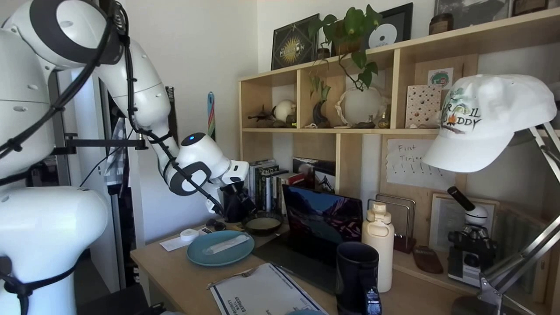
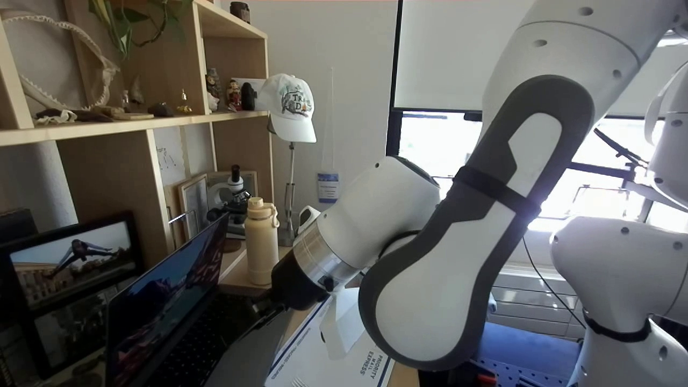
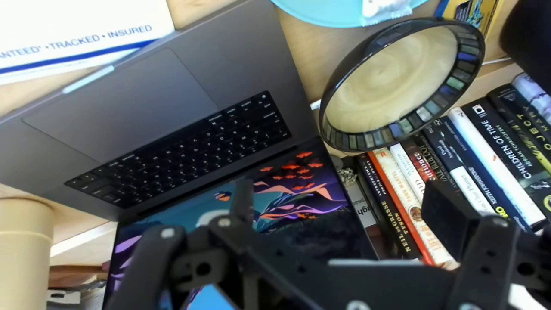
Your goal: Lift up the laptop screen
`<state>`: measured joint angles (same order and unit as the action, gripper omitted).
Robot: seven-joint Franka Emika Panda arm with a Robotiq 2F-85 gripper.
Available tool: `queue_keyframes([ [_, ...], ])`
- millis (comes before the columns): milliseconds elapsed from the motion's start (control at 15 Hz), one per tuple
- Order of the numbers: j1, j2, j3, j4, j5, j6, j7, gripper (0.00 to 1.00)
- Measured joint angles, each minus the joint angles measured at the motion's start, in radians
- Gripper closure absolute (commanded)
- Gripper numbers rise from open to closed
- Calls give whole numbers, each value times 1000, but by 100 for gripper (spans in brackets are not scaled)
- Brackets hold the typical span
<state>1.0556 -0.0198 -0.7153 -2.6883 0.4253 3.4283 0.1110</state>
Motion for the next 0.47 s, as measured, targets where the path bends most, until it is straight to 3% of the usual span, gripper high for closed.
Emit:
queue_keyframes([
  [133,-34,-6,34,1,-8,-1,1,0],
  [467,-36,-9,35,1,-8,-1,1,0],
])
